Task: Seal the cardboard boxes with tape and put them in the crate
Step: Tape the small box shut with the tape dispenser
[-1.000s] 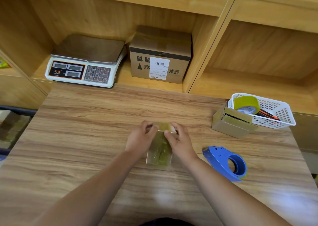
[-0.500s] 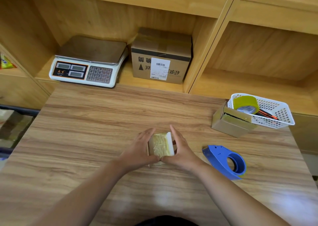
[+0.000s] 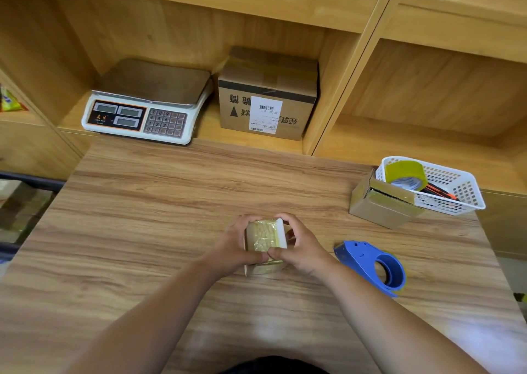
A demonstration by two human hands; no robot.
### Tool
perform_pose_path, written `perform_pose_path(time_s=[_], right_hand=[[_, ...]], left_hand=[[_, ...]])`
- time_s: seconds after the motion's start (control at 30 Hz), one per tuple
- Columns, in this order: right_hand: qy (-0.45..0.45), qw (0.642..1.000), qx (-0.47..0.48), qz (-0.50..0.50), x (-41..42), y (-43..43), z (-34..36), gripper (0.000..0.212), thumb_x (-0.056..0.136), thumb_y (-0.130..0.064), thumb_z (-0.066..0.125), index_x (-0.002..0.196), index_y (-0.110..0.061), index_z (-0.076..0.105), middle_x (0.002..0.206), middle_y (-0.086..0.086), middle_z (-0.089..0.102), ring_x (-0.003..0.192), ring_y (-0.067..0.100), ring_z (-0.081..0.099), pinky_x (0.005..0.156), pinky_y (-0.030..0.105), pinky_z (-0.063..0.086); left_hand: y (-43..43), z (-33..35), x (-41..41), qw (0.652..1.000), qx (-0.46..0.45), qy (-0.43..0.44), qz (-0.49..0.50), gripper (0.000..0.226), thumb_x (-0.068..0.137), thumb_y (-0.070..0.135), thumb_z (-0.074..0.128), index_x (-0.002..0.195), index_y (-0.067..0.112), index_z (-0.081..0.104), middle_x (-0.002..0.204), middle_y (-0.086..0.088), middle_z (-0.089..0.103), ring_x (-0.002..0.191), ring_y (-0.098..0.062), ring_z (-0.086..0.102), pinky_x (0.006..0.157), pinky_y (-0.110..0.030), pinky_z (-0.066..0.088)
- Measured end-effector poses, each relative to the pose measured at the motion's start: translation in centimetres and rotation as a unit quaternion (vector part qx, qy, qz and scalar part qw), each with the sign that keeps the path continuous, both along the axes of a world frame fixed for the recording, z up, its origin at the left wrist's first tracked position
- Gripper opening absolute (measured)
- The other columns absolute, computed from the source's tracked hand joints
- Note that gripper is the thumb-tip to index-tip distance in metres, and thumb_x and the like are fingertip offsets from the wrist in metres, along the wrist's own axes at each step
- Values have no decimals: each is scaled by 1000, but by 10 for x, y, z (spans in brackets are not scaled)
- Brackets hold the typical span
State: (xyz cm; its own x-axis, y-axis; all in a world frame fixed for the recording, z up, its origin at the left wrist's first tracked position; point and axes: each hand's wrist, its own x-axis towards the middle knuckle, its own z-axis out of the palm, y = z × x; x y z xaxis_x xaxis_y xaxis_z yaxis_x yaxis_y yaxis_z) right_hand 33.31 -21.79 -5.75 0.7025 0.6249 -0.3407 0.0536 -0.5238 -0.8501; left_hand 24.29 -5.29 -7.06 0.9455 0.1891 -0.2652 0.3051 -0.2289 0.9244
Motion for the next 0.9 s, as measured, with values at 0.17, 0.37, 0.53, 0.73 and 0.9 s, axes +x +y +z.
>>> perform_pose_path(time_s=[0.17,0.37,0.53,0.73,0.9], right_hand=[[-30,999,-18,28,-4,-1,2,68,80,-31,74,126,-55,31,126,-8,46,104,11,48,83,12,40],[32,997,-49,59,-6,-3,6,95,80,-36,72,146,-50,5,150,-11,19,136,11,24,109,32,31],[27,995,-62,68,-10,-2,10,87,89,-29,64,149,-39,3,146,-7,28,129,9,32,105,25,32],[17,999,35,-27,-28,-7,2,54,94,-11,56,143,-27,39,133,-13,54,122,2,50,103,17,37],[-83,995,-5,-58,-24,-6,-4,37,95,-15,52,132,-23,56,122,-3,64,115,20,56,105,34,38]], left_hand=[[-2,0,-1,999,-33,1,14,68,61,25,81,116,44,46,118,6,50,112,-14,51,91,-37,48],[-4,-4,-1,998,-62,-2,25,53,63,30,75,109,45,51,108,3,54,100,-15,56,80,-36,52],[-3,-6,6,997,5,-18,81,22,65,42,69,83,36,57,76,13,58,66,-4,55,60,-25,42],[2,-3,14,992,99,-8,81,29,65,49,64,62,30,43,55,16,43,52,-2,38,53,-28,33],[-3,0,7,980,169,-25,106,43,83,33,65,57,22,33,50,9,35,48,-7,33,48,-27,26]])
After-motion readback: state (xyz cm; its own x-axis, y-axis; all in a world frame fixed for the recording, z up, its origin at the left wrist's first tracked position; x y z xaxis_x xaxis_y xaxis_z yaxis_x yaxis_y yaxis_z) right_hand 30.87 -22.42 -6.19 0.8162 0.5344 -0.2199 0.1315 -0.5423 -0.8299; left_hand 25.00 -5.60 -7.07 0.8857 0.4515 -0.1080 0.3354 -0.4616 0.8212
